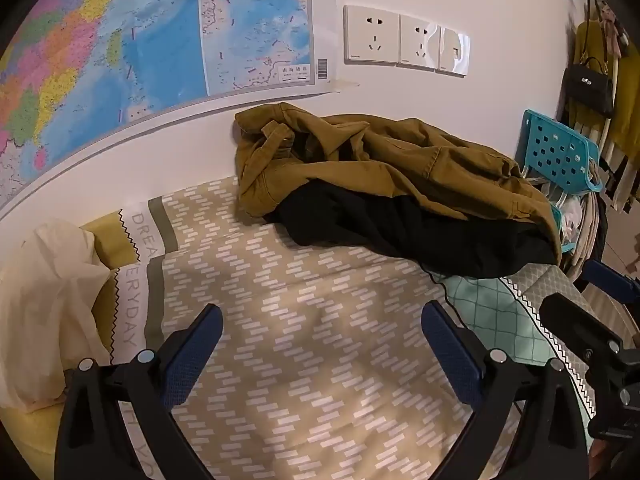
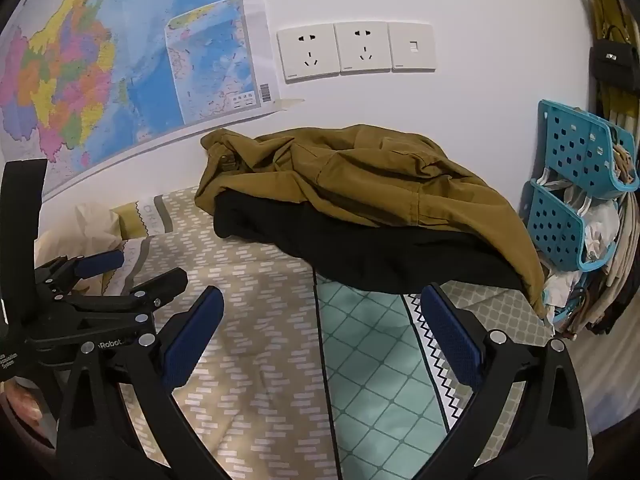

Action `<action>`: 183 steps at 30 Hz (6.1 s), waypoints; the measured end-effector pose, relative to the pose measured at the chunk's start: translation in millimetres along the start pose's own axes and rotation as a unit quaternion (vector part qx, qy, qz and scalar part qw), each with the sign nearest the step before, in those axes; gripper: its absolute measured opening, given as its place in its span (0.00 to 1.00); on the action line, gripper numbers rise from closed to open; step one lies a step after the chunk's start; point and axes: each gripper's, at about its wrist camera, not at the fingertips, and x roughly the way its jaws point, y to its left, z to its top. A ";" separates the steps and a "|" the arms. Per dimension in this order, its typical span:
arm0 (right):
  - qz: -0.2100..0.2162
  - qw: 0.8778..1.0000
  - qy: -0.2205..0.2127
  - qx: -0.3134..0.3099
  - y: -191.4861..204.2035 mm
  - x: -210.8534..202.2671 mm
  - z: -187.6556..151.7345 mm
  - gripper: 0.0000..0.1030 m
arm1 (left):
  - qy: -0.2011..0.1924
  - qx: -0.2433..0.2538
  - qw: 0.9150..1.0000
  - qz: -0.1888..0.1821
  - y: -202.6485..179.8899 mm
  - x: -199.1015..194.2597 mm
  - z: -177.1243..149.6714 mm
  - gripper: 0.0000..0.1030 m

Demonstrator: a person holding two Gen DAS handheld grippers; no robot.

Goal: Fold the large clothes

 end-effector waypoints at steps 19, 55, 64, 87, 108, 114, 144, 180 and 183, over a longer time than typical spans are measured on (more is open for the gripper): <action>-0.011 1.000 0.001 -0.001 0.7 1.4 0.4 0.95 | -0.003 -0.009 1.000 -0.011 1.4 0.6 -0.1 0.93; -0.015 1.000 -0.002 -0.008 3.1 -1.4 2.1 0.95 | -0.003 -0.009 1.000 -0.012 1.7 -0.8 -2.9 0.93; -0.013 1.000 -0.002 -0.007 2.9 -0.8 1.9 0.95 | -0.002 -0.009 1.000 -0.010 0.4 -0.7 -3.5 0.93; 0.000 1.000 -0.009 -0.021 6.2 4.9 12.8 0.95 | 0.004 -0.016 1.000 -0.011 6.5 4.4 10.1 0.93; 0.012 0.999 -0.013 -0.050 6.9 21.6 36.9 0.95 | 0.010 -0.028 1.000 -0.005 13.7 24.0 24.3 0.93; 0.010 0.997 -0.005 -0.081 8.9 47.0 56.4 0.95 | 0.020 -0.041 0.999 -0.003 26.6 45.6 35.6 0.93; -0.028 0.964 0.026 -0.262 29.9 127.5 143.2 0.76 | 0.033 -0.093 0.995 -0.002 80.9 114.2 65.7 0.93; 0.049 0.990 -0.128 -0.038 -109.1 -43.9 256.7 0.05 | -0.090 0.001 0.989 -0.116 46.0 145.4 140.5 0.14; 0.046 0.983 -0.175 -0.039 -110.3 -99.8 274.0 0.05 | -0.139 0.007 0.981 -0.135 35.9 104.9 168.2 0.03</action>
